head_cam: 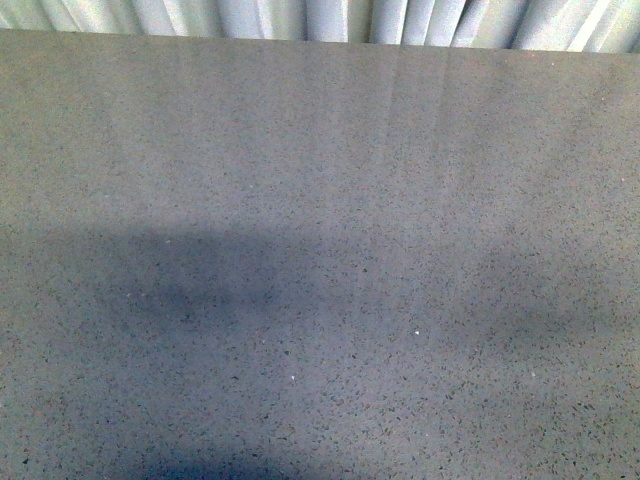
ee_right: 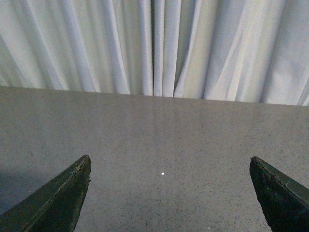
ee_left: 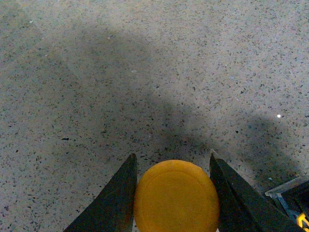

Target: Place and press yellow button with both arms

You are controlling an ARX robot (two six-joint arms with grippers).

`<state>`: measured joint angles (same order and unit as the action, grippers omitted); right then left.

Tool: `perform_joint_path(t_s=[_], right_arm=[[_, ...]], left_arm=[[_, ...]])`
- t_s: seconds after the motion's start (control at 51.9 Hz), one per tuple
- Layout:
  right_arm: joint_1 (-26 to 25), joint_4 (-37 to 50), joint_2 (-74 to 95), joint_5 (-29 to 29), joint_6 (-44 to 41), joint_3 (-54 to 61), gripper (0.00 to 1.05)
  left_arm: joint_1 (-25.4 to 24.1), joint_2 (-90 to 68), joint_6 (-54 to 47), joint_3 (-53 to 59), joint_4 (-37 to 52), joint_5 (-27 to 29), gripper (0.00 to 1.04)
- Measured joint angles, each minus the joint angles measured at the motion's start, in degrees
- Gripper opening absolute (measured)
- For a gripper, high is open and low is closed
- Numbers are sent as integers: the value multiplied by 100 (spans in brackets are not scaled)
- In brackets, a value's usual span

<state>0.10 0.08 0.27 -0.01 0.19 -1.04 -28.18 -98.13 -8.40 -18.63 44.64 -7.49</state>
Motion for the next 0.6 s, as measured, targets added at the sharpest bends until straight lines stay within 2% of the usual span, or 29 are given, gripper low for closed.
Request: perform_joint_path(t_s=[0.25, 0.366, 0.482, 0.597], right_arm=[[0, 0, 0, 2, 0, 0, 96], [0, 0, 0, 2, 0, 0, 96], [0, 0, 0, 0, 0, 0, 96], [0, 0, 0, 2, 0, 0, 96]], left_arm=[[11, 802, 35, -151, -654, -22, 36], [162, 1366, 87, -463, -1038, 13, 36], [557, 1829, 199, -732, -1294, 79, 36], [1255, 2017, 382, -868, -1392, 332, 35]])
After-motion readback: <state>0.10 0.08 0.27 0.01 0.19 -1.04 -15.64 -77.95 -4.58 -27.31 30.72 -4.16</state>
